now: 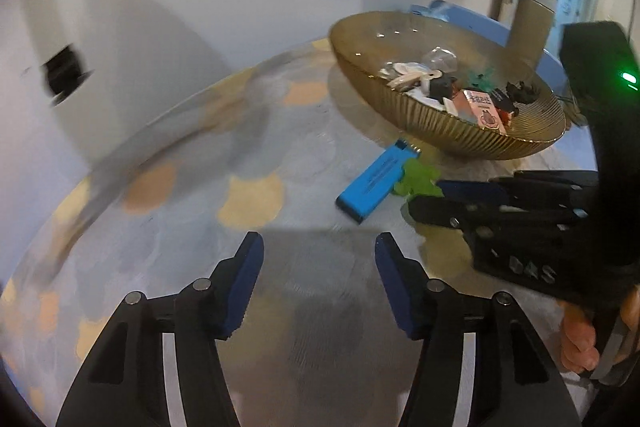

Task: Organize rigid objects
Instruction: 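Grasp the blue lighter with the left tool, then grasp the green dinosaur with right tool while left tool holds the lighter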

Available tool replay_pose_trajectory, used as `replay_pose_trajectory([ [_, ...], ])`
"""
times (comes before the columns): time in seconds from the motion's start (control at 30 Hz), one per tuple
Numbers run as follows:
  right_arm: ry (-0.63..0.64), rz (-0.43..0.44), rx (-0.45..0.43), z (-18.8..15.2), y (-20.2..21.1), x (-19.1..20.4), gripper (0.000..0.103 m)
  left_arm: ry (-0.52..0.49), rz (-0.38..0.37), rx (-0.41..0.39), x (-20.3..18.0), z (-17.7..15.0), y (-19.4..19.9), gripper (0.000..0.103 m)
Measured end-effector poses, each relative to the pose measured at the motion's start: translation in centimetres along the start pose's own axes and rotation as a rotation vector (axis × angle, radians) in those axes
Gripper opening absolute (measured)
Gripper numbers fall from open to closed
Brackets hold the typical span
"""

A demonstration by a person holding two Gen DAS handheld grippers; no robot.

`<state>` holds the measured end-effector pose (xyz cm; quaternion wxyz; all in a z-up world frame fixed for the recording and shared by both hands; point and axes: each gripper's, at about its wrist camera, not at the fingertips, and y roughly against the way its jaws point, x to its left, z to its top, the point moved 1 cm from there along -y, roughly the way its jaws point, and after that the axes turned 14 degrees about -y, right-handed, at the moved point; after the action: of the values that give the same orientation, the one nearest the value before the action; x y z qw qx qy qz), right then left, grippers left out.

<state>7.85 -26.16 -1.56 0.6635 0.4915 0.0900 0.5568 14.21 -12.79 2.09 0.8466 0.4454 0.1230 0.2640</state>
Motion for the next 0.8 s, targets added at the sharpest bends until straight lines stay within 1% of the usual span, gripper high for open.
replay_pose_trajectory([
  [0.1,-0.023,0.019,0.014,-0.2,0.7,-1.2,0.025,-0.006,-0.041,0.001,0.0,1.0,-1.4,0.055],
  [0.2,-0.036,0.034,0.039,-0.6,1.7,-2.9,0.025,-0.039,-0.088,0.005,-0.8,2.2,-2.7,0.055],
  [0.27,-0.033,0.044,0.054,-1.0,2.1,-3.7,0.025,-0.07,-0.094,0.019,-1.5,3.0,-3.7,0.055],
  [0.33,-0.012,0.042,0.054,-1.3,2.5,-4.0,0.025,-0.079,-0.109,0.031,-2.0,3.9,-4.8,0.054],
  [0.37,-0.001,0.037,0.05,-1.5,2.8,-4.2,0.025,-0.076,-0.118,0.032,-2.2,4.1,-5.1,0.048],
  [0.4,0.005,0.038,0.049,-1.6,2.9,-4.3,0.025,-0.072,-0.125,0.035,-2.3,4.4,-5.5,0.045],
  [0.43,0.01,0.041,0.049,-1.7,2.8,-4.3,0.025,-0.066,-0.128,0.037,-2.6,4.7,-5.8,0.037],
  [0.47,0.012,0.043,0.051,-1.7,3.1,-4.5,0.025,-0.066,-0.129,0.038,-2.8,4.8,-5.9,0.023],
  [0.53,0.019,0.044,0.055,-1.8,3.6,-5.0,0.025,-0.064,-0.124,0.043,-3.4,4.8,-5.7,0.021],
  [0.6,0.027,0.047,0.06,-2.0,4.2,-5.3,0.025,-0.033,-0.113,0.052,-3.6,4.2,-5.0,0.021],
  [0.67,0.04,0.061,0.069,-2.6,4.8,-5.5,0.025,0.038,-0.088,0.053,-3.7,2.6,-3.6,0.021],
  [0.7,0.048,0.071,0.075,-3.0,5.3,-5.8,0.025,0.09,-0.074,0.053,-3.7,1.4,-2.8,0.021],
  [0.8,0.122,0.153,0.146,-4.9,6.2,-5.6,0.025,0.281,-0.039,0.068,-4.2,-3.0,0.1,0.021],
])
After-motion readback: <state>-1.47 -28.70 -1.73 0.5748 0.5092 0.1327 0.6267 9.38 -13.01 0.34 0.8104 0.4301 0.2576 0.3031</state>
